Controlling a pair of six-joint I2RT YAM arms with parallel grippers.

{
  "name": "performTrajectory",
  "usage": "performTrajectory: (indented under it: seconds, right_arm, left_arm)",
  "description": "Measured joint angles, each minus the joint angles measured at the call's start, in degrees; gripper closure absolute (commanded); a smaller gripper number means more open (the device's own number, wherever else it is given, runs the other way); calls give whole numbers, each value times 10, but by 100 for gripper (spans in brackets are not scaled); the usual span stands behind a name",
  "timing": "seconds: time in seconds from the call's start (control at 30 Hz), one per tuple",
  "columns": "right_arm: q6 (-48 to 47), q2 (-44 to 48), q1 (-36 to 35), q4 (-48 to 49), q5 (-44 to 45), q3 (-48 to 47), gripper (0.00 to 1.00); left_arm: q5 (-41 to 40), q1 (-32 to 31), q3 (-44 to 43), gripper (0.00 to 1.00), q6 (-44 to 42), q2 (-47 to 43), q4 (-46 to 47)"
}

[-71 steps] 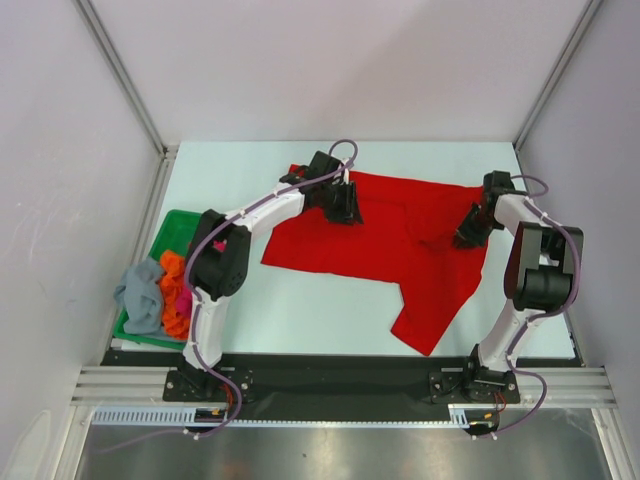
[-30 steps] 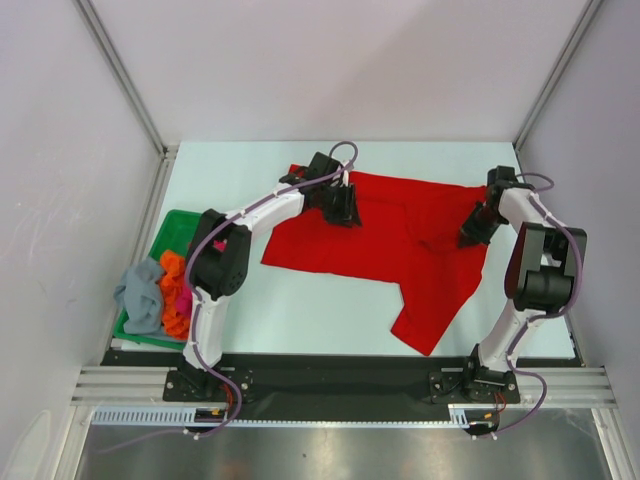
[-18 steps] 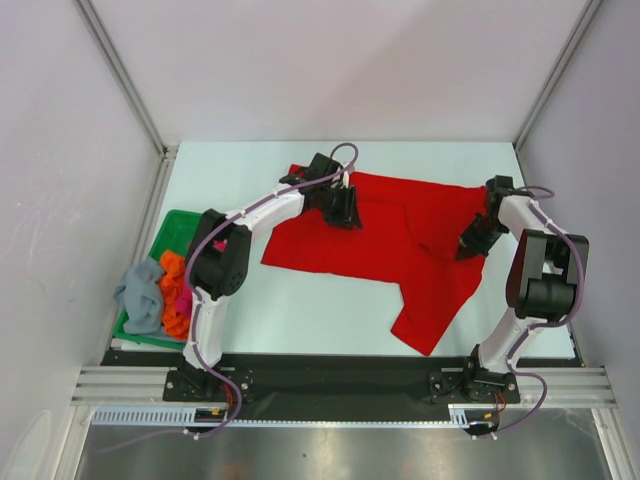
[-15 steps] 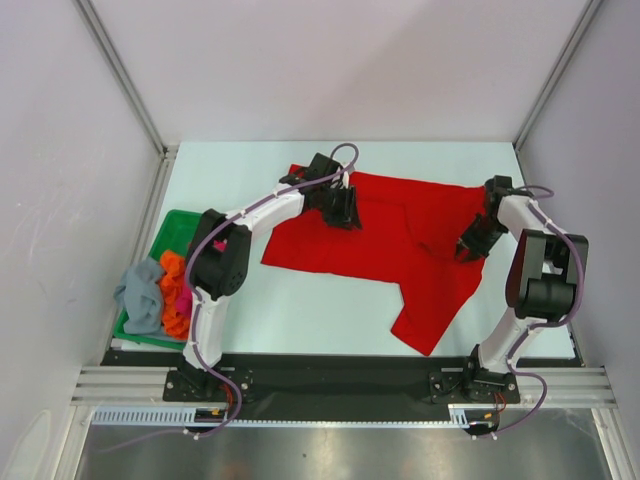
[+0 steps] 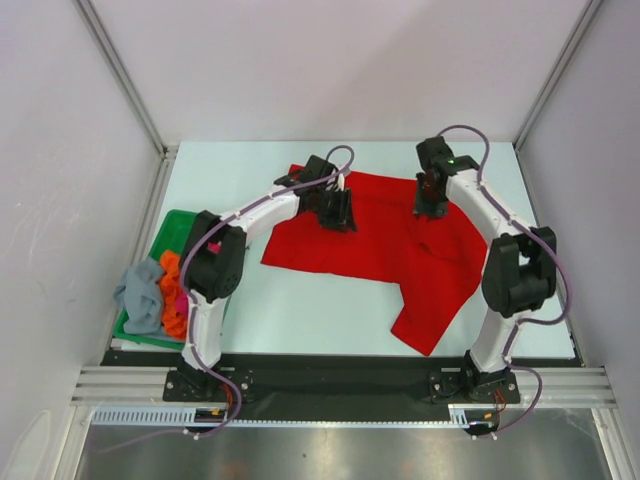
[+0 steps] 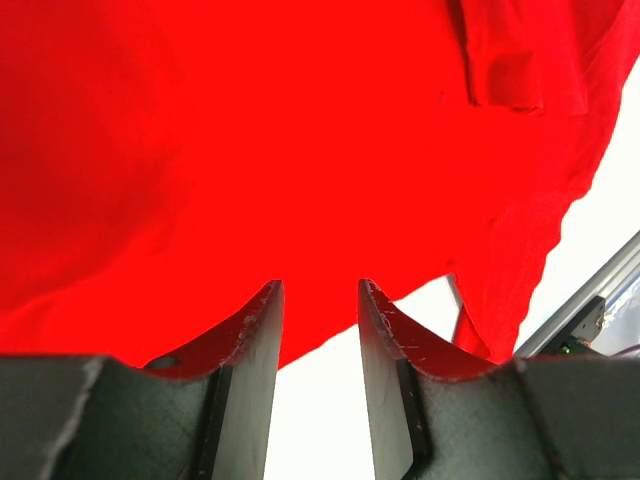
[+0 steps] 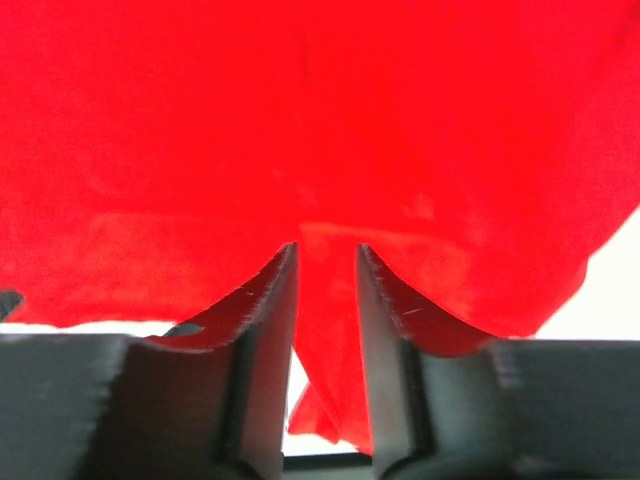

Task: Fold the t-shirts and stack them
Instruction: Fold the tshirt

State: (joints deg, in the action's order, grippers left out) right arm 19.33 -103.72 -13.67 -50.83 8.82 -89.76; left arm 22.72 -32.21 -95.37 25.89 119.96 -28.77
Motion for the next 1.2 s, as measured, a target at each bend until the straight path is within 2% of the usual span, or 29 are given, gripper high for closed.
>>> performTrajectory:
  seconds: [0.13, 0.33, 0.57, 1.03, 1.2]
  right_arm:
    - [-20, -68, -26, 7, 12, -37, 72]
    - [-34, -137, -41, 9, 17, -40, 76]
    - [-41, -144, -40, 9, 38, -39, 75]
    - [-33, -144, -39, 27, 38, 22, 73]
    - [-33, -145, -39, 32, 36, 29, 78]
  left_arm:
    - [0, 8, 43, 59, 2, -34, 9]
    - [1, 26, 89, 59, 2, -82, 21]
    - [3, 36, 121, 59, 5, -103, 37]
    - [15, 39, 123, 59, 5, -103, 41]
    - [16, 42, 123, 59, 5, -103, 41]
